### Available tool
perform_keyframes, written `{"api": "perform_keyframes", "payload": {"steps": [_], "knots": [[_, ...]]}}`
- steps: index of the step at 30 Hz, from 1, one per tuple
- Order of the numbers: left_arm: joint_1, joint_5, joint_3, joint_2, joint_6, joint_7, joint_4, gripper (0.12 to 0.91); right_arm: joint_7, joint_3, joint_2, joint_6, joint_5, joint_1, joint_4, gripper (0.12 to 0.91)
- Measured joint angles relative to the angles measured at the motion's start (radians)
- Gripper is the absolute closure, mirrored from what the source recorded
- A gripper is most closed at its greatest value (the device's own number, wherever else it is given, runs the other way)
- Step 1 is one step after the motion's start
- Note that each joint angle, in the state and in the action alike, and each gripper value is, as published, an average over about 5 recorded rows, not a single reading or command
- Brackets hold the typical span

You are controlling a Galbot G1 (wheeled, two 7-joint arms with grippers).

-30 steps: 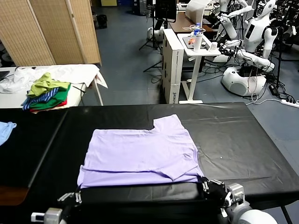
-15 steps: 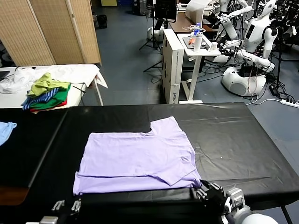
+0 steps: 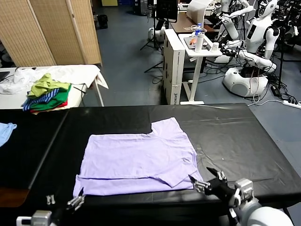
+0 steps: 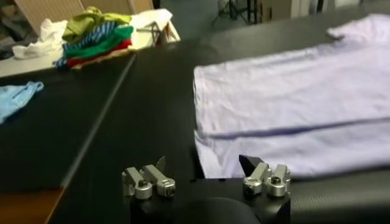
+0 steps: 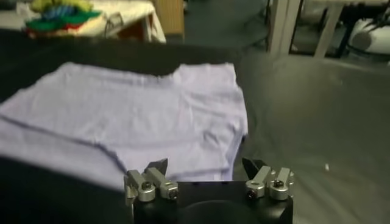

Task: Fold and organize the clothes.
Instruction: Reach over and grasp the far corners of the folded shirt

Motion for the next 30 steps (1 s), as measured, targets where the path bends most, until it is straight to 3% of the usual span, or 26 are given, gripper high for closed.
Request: {"api": "perform_keyframes", "payload": {"steps": [4,11,21,30], "knots": [[-0.128,-0.143,0.019,0.048,0.029,-0.043,0.047,0.123,0.027,-0.087,0.018,-0.016,0.003,0.161,-0.106,0.118],[-0.332,-0.324,0.076,0.118,0.075,-0.056,0.142,0.123,0.047,-0.241,0.058,-0.044,-0.006,0.414,-0.293,0.118],[-0.589,-0.377,0.177,0.224,0.09,-0.05,0.341,0.123,0.055,-0.393,0.15,-0.066,-0.026,0.634,-0.518,0.118],[-0.776,-0.359,0.302,0.238,0.096,-0.026,0.541,0.123,0.052,-0.452,0.229,-0.088,-0.052,0.721,-0.64,0.118]]}}
